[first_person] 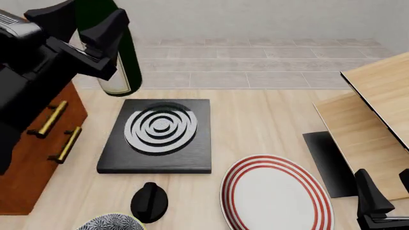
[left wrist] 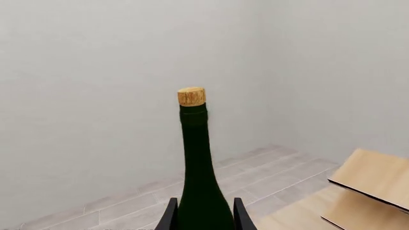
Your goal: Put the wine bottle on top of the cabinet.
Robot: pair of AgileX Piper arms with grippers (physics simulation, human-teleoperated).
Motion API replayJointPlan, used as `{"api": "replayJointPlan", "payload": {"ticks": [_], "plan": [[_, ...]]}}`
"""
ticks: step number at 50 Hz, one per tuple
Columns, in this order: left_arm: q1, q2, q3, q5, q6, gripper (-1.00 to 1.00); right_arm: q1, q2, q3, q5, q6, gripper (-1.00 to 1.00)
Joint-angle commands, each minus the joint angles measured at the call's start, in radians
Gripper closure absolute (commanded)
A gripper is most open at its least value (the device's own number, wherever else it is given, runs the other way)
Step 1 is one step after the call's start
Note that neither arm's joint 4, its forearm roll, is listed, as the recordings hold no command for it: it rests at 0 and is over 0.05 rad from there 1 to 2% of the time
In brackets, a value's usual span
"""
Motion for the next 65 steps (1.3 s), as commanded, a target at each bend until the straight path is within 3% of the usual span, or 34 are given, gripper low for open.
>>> {"api": "replayJointPlan", "payload": {"ticks": [1,28,38,65], "plan": [[0.049,-0.015,-0.107,0.114,0.029,1.0,0.0,0.0,0.0,0.0,0.0,-1.0],[0.169,-0.028,-0.273,0.298,0.039,1.0,0.0,0.0,0.0,0.0,0.0,-1.0],[0.249,-0.023,-0.349,0.374,0.024,1.0,0.0,0.0,0.0,0.0,0.0,-1.0],[0.391,-0.036,-0.449,0.479,0.05,1.0,0.0,0.0,0.0,0.0,0.0,-1.0]]}}
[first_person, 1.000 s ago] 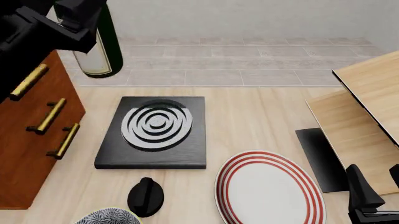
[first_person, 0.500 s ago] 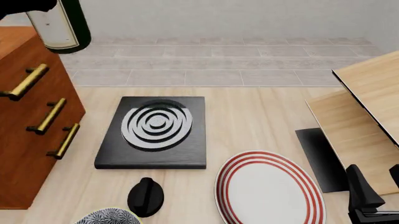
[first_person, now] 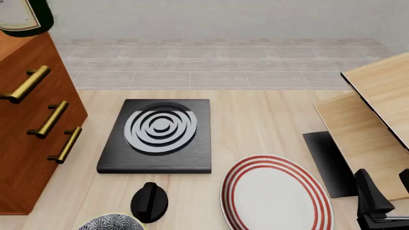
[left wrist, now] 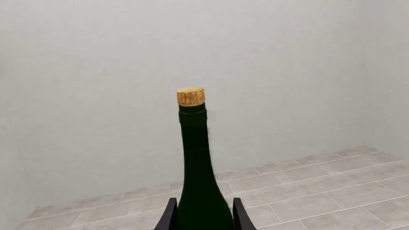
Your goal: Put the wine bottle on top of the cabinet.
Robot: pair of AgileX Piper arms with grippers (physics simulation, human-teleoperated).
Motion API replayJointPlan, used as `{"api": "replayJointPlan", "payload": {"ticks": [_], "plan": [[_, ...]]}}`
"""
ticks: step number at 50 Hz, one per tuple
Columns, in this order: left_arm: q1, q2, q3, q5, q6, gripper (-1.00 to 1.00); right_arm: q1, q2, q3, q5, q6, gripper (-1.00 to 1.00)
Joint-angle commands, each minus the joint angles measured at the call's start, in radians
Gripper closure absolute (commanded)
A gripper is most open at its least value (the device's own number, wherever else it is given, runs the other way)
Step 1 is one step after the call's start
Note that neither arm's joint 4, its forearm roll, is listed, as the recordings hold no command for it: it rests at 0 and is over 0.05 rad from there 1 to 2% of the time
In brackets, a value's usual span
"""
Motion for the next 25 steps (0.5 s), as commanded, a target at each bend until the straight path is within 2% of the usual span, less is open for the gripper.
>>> {"api": "replayJointPlan", "payload": {"ticks": [1,8,25], "plan": [[0.067,-0.007,-0.057,0.043,0.03,1.0,0.0,0.0,0.0,0.0,0.0,-1.0],[0.117,-0.015,-0.069,0.061,0.033,1.0,0.0,0.0,0.0,0.0,0.0,-1.0],[0.175,-0.01,-0.119,0.106,0.049,1.0,0.0,0.0,0.0,0.0,0.0,-1.0]]}}
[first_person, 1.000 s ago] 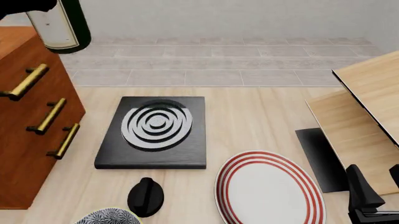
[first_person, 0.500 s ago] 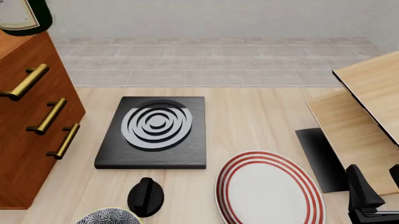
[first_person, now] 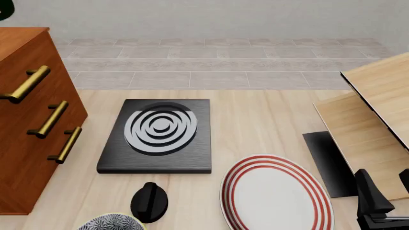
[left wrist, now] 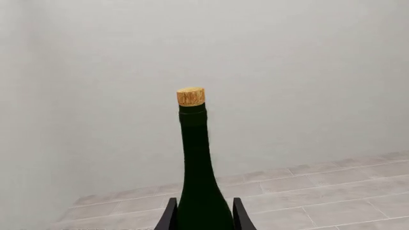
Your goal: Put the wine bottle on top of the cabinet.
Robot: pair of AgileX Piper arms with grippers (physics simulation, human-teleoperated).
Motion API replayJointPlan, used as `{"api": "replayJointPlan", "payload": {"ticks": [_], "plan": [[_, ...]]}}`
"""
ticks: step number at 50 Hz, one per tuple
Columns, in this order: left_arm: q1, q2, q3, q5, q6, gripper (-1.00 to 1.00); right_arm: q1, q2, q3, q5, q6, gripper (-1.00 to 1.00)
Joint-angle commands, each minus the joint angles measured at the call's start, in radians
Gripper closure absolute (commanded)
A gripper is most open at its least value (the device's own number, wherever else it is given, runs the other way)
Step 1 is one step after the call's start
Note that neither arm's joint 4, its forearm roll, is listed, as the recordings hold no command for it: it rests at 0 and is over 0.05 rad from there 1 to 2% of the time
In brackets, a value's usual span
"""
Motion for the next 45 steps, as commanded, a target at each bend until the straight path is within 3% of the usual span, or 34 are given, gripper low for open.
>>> {"api": "replayJointPlan", "payload": {"ticks": [1,17,45], "plan": [[0.051,-0.001,-0.044,0.032,0.029,1.0,0.0,0.0,0.0,0.0,0.0,-1.0],[0.118,-0.007,-0.068,0.055,0.05,1.0,0.0,0.0,0.0,0.0,0.0,-1.0],[0.228,-0.033,0.008,0.011,0.069,1.0,0.0,0.0,0.0,0.0,0.0,-1.0]]}}
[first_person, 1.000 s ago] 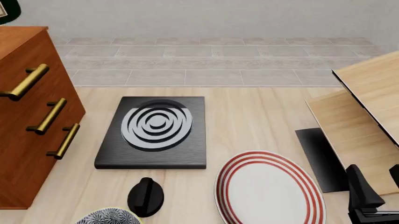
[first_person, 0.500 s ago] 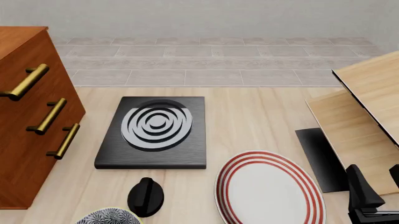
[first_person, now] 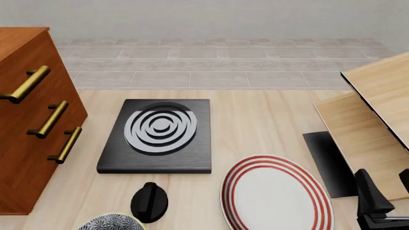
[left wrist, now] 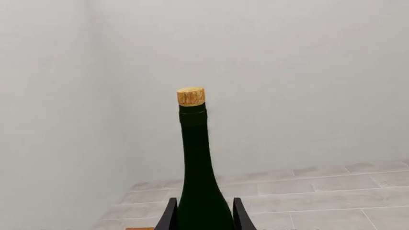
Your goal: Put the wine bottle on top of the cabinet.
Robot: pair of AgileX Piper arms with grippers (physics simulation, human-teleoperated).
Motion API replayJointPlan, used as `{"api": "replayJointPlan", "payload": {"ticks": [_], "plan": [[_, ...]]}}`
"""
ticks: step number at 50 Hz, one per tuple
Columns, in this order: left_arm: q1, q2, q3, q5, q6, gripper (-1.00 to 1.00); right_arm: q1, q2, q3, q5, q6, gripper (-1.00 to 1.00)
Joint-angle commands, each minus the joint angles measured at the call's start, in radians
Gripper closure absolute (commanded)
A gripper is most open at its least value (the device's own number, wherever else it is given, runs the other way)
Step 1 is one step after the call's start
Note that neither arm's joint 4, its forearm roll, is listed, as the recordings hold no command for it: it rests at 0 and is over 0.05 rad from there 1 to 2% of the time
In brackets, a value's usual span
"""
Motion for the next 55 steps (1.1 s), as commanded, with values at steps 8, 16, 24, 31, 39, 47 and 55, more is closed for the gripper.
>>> {"api": "replayJointPlan", "payload": {"ticks": [8,16,24,31,39,47,55], "plan": [[0.075,-0.014,0.042,-0.042,0.028,1.0,0.0,0.0,0.0,0.0,0.0,-1.0],[0.113,-0.005,0.066,-0.072,0.03,1.0,0.0,0.0,0.0,0.0,0.0,-1.0],[0.142,0.001,0.084,-0.097,0.033,1.0,0.0,0.0,0.0,0.0,0.0,-1.0],[0.163,0.003,0.089,-0.107,0.031,1.0,0.0,0.0,0.0,0.0,0.0,-1.0],[0.182,0.01,0.127,-0.146,0.025,1.0,0.0,0.0,0.0,0.0,0.0,-1.0],[0.186,0.017,0.153,-0.172,0.02,1.0,0.0,0.0,0.0,0.0,0.0,-1.0],[0.195,0.025,0.194,-0.215,0.01,1.0,0.0,0.0,0.0,0.0,0.0,-1.0]]}}
